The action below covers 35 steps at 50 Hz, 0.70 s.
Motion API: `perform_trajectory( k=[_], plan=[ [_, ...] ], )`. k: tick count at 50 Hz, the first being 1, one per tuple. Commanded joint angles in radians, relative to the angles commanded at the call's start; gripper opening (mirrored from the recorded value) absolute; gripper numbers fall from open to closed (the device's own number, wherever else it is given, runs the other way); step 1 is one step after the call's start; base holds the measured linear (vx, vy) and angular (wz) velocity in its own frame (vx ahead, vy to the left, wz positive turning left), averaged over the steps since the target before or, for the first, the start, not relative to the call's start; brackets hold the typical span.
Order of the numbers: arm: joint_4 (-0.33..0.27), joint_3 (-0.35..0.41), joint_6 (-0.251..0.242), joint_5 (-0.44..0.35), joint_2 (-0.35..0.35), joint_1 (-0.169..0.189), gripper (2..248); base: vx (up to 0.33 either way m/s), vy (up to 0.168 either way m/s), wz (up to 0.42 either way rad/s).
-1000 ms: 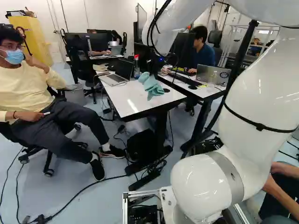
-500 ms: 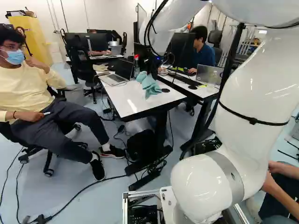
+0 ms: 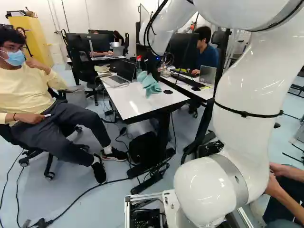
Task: Clean the table with the green towel
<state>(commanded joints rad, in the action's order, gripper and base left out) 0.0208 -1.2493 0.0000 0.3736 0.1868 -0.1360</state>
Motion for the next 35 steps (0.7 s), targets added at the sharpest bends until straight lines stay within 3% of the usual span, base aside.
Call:
perform_trajectory(
  k=[35],
  plan=[
    [0.000,-0.092,0.000,0.000,0.080,-0.027,28,0.000,0.000,0.000]
  ],
)
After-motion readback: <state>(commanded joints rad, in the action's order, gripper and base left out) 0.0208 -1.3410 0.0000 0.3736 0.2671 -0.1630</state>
